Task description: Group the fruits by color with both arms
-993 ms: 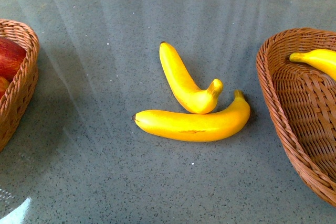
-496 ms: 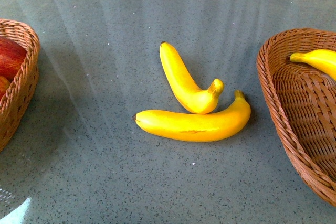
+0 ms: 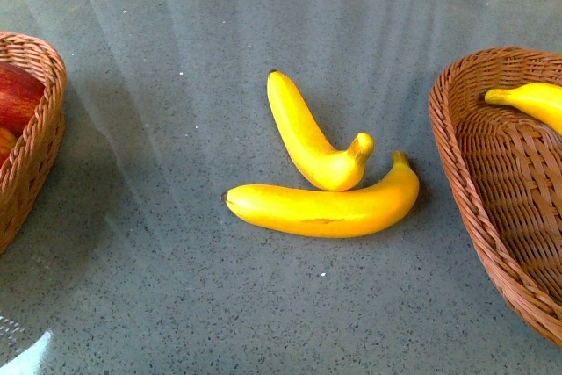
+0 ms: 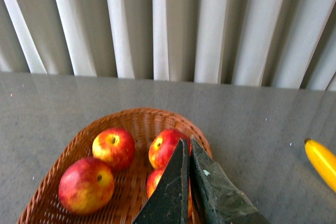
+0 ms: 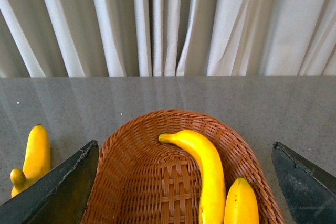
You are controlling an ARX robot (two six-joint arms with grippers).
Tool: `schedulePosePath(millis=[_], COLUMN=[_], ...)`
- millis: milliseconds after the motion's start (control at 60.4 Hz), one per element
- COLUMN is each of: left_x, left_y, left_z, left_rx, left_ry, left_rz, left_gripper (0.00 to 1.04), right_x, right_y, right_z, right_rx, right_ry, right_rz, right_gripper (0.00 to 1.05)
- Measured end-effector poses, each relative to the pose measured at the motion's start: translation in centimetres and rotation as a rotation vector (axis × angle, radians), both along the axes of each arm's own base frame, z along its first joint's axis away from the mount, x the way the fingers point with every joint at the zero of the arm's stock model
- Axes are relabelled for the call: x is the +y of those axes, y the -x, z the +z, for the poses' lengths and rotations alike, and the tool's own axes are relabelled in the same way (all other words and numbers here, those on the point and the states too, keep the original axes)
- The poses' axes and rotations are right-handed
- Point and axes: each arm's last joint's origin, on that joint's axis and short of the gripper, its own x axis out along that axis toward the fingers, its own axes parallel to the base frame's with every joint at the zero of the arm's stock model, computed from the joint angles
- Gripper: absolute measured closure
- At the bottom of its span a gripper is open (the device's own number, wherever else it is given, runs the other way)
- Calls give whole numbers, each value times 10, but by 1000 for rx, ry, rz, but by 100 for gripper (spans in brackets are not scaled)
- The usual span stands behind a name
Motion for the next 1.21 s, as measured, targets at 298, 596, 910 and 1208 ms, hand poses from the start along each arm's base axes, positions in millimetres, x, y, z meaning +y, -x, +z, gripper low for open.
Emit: schedulePosePath(millis=[298, 596, 910, 1208], left_x=[0, 0, 0, 0], left_y=[5, 5, 5, 5], left_z=[0, 0, 0, 0], left_rx=[-13, -13, -13, -13], left_ry=[0, 0, -1, -3], left_rz=[-1, 0, -1, -1], left_gripper=[103, 66, 12, 9], right_x=[0, 0, -2, 23], right_y=[0, 0, -23, -92], right_z=[0, 0, 0, -10], right_rx=[0, 0, 518, 459], right_ry=[0, 0, 166, 372], right_rz=[0, 0, 379, 430], right_gripper=[9, 9, 9, 9])
